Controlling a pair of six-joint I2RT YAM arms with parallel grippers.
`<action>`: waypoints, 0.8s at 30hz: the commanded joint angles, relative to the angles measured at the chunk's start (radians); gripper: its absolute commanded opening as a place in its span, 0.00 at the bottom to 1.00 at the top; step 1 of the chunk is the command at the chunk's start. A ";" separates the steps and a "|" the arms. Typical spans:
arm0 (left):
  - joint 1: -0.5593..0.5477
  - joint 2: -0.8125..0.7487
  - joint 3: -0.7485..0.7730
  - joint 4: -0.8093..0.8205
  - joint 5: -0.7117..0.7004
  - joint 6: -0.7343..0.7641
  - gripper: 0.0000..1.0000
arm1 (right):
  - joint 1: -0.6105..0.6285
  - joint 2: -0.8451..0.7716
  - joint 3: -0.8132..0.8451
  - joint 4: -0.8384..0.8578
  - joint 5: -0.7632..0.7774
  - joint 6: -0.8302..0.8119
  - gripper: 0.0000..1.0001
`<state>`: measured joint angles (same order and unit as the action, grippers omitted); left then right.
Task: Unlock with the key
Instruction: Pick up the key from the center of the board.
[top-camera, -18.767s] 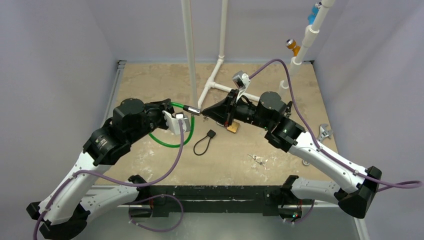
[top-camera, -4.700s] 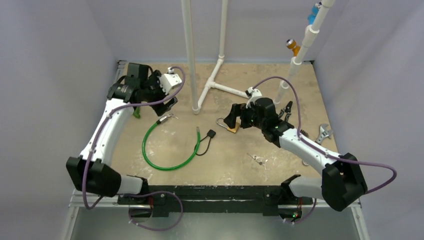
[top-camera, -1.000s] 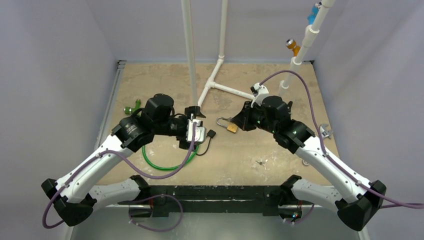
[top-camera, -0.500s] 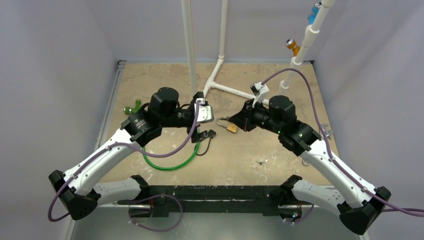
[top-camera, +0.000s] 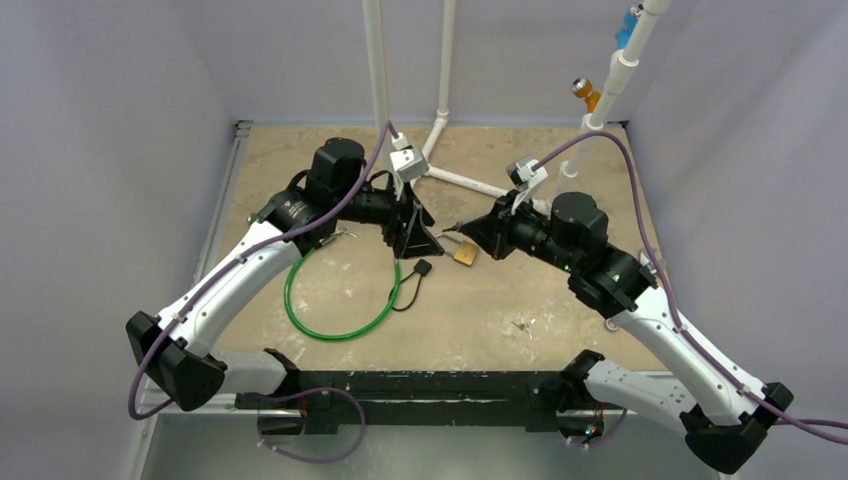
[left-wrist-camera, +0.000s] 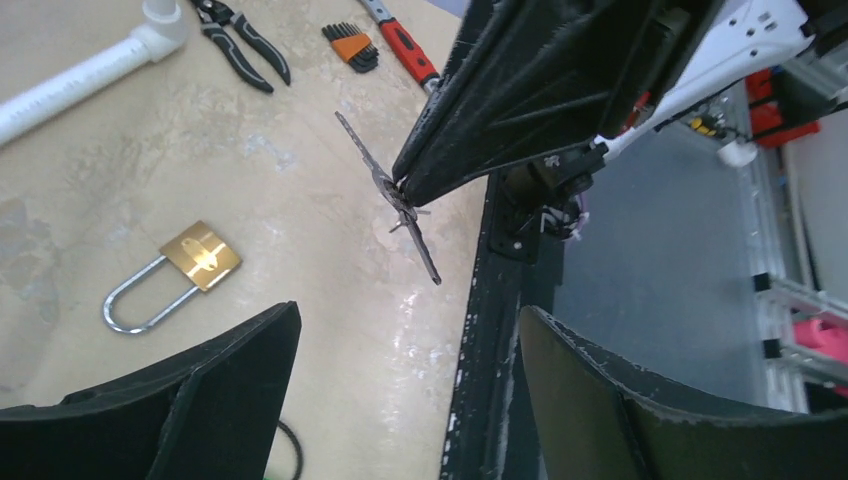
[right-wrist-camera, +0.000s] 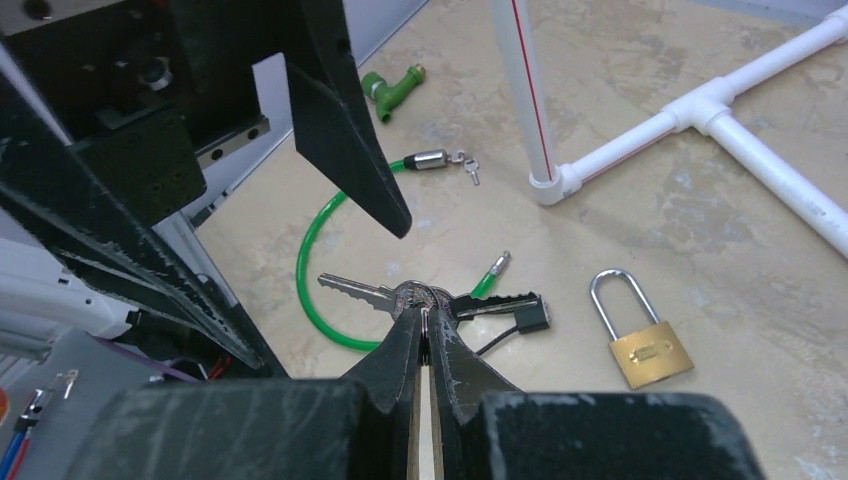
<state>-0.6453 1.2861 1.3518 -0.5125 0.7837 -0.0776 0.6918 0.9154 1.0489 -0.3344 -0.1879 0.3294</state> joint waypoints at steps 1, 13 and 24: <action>0.012 0.014 0.046 0.052 0.088 -0.186 0.80 | 0.019 -0.007 0.059 0.025 0.045 -0.065 0.00; 0.010 0.041 0.098 0.078 0.089 -0.244 0.51 | 0.065 0.024 0.083 0.028 0.080 -0.093 0.00; -0.002 0.047 0.112 0.017 0.049 -0.168 0.36 | 0.089 0.024 0.088 0.053 0.106 -0.090 0.00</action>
<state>-0.6376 1.3342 1.4220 -0.4885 0.8383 -0.2771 0.7727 0.9489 1.0893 -0.3305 -0.1040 0.2531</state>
